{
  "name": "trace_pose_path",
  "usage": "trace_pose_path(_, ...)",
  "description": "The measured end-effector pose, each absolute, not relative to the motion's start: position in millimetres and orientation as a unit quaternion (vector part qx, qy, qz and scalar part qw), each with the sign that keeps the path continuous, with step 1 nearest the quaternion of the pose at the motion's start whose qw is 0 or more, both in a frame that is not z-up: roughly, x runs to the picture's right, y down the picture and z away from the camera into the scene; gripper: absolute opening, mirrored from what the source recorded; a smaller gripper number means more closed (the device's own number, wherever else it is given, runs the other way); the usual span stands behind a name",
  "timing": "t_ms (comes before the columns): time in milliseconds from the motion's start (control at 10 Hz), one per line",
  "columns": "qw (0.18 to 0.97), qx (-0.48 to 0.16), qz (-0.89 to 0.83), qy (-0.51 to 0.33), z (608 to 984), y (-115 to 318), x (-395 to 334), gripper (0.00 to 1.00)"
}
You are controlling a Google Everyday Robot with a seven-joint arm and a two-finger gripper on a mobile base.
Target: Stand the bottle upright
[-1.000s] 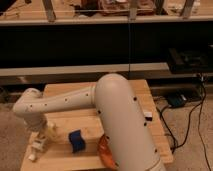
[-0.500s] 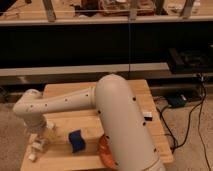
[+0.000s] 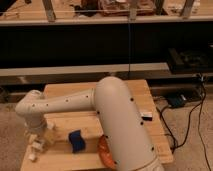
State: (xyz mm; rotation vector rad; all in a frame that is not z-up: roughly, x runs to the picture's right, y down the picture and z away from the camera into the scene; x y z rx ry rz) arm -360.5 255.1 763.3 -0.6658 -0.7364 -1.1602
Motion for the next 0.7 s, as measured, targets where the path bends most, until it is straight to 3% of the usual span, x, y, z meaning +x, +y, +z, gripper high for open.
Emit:
trace_pose_path(200, 0.720, -0.306, -0.523, -0.338, 765.8, 256.2, -360.2, 0.79)
trace_pose_path(300, 0.720, -0.306, -0.523, -0.339, 766.0, 256.8, -360.6, 0.75)
trace_pose_path(700, 0.719, -0.313, -0.519, -0.340, 768.3, 255.6, -359.8, 0.37)
